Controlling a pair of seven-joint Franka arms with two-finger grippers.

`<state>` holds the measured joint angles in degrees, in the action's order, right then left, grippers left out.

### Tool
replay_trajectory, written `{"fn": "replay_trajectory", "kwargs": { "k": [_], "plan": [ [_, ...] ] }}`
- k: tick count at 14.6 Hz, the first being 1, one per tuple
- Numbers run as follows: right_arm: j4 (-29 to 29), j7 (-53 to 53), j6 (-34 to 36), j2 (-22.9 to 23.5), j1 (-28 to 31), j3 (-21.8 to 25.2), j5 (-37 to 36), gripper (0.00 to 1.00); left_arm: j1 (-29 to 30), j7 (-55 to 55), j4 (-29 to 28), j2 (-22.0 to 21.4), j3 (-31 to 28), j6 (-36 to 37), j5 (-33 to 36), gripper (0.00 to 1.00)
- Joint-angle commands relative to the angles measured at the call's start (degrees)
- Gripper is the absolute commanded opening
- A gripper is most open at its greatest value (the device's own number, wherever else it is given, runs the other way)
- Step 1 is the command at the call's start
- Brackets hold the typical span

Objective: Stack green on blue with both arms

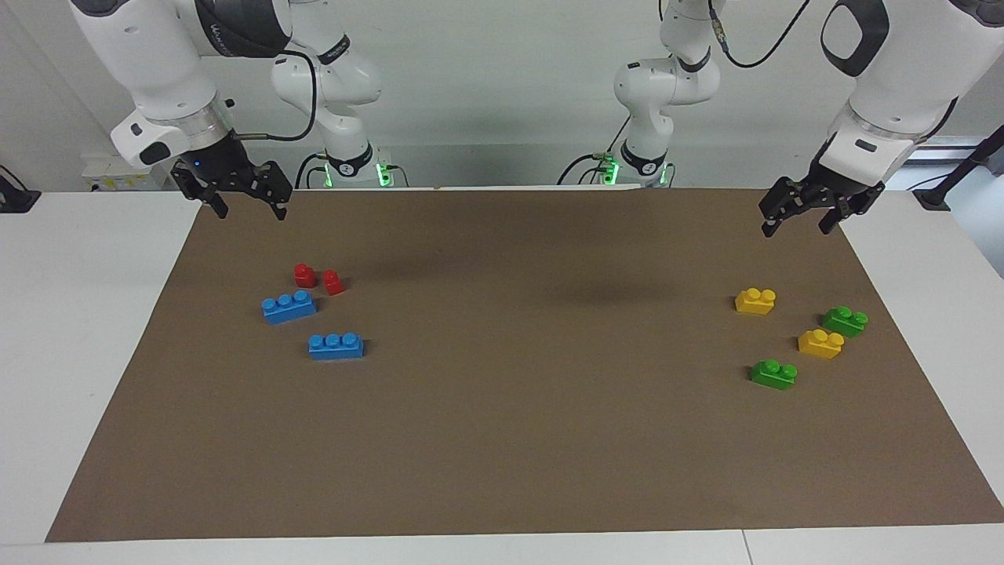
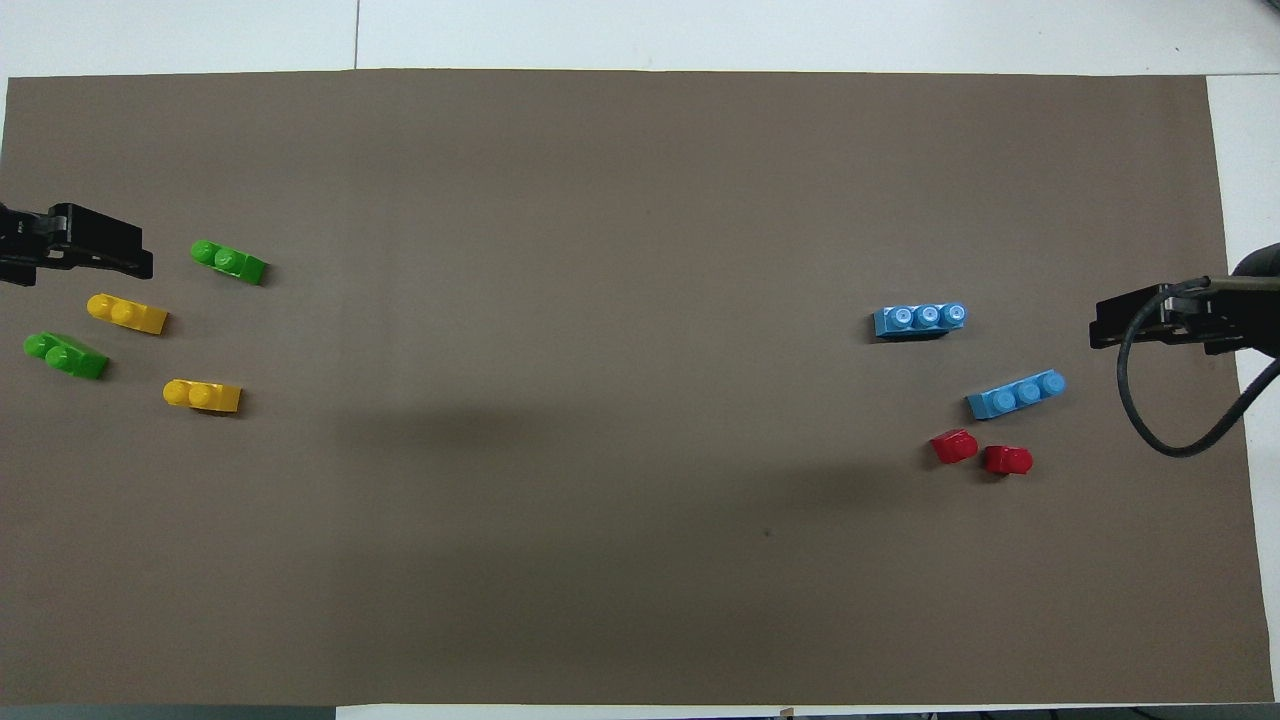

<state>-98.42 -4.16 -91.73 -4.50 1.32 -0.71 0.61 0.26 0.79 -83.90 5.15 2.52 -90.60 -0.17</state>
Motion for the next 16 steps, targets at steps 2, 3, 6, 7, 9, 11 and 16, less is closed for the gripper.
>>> {"fn": "replay_trajectory", "kwargs": {
  "k": [2, 3, 6, 7, 9, 11, 16],
  "plan": [
    [0.2, 1.1, 0.9, -0.2, 0.7, -0.4, -1.1, 1.0, 0.4, 0.3, -3.1, -1.6, -0.3, -3.6, -0.8, 1.0],
    [0.2, 1.1, 0.9, -0.2, 0.8, -0.4, -1.1, 1.0, 0.3, 1.1, -3.2, -1.6, -0.3, -4.1, -0.7, 1.0],
    [0.2, 1.1, 0.9, -0.2, 0.8, -0.4, -1.1, 1.0, -0.4, 4.9, -3.2, -1.5, -0.3, -4.2, -0.7, 1.0],
    [0.2, 1.1, 0.9, -0.2, 0.7, -0.4, -1.1, 1.0, -0.4, 5.0, -3.7, -1.5, -0.3, -4.7, -0.7, 1.0],
    [0.2, 1.1, 0.9, -0.2, 0.7, -0.3, -1.0, 1.0, -0.3, 5.8, -4.3, -1.3, -0.3, -5.8, -0.8, 1.0],
    [0.2, 1.1, 0.9, -0.2, 0.7, -0.4, -1.1, 1.0, 0.2, 7.7, -4.4, -0.5, -0.3, -6.8, -0.9, 1.0],
    [0.2, 1.1, 0.9, -0.2, 0.7, -0.4, -1.1, 1.0, 1.4, 12.7, -4.5, 3.7, -0.6, -11.3, -1.9, 1.0]
  ]
}}
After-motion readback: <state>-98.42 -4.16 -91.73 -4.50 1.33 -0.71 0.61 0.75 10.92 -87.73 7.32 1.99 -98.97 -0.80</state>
